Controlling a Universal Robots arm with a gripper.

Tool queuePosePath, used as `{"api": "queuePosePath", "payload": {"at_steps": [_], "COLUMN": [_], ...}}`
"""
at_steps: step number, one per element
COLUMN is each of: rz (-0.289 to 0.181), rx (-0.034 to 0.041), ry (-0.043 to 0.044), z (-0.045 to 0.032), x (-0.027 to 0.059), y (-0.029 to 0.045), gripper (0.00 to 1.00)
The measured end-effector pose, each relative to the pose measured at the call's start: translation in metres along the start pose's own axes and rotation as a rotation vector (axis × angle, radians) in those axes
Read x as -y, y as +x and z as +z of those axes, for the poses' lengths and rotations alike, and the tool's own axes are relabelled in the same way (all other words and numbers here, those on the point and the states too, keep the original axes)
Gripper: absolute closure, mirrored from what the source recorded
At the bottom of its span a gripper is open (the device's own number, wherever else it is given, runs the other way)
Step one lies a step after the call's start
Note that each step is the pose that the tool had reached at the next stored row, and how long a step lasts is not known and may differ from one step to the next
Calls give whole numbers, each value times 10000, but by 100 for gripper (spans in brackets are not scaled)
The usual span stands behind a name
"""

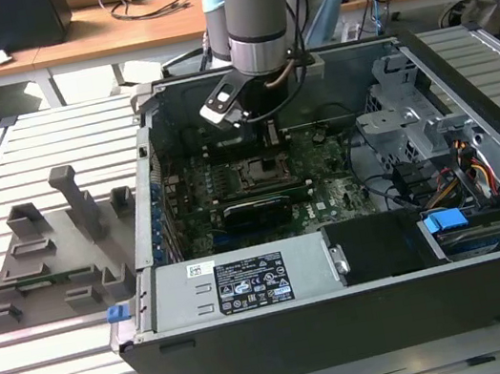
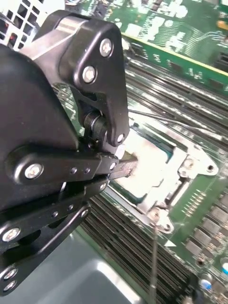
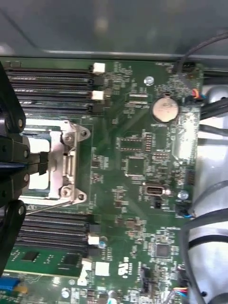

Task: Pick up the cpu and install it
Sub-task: 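Close the cpu cover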

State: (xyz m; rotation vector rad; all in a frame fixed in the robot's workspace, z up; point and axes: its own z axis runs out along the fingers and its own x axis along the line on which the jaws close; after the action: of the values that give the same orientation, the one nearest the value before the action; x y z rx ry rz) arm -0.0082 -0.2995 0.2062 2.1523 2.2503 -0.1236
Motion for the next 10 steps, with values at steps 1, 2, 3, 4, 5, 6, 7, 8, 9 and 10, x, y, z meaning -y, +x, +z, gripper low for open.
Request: {"api": "queuePosePath", "payload": {"at_steps": [1,2,3,4,5,6,7,8,9,10], "rz": [-1,-1,-1,-1,-2,-4,-5,-3,-4,-4], "rx": [11,9,9,9,10,11,9,8,9,8], "ry": [22,28,36,45,55,66,74,76,76,76], "z": [-30,-48,-71,-104,-119,-139,-170,-191,-230,-245], "x": [-16,-25,-32,-42,-49,-56,-63,-63,-62,-62], "y": [-5,-7,-9,-12,-14,-16,-18,-19,-22,-23], "gripper": [89,89,89,89,89,89,89,89,89,89]}}
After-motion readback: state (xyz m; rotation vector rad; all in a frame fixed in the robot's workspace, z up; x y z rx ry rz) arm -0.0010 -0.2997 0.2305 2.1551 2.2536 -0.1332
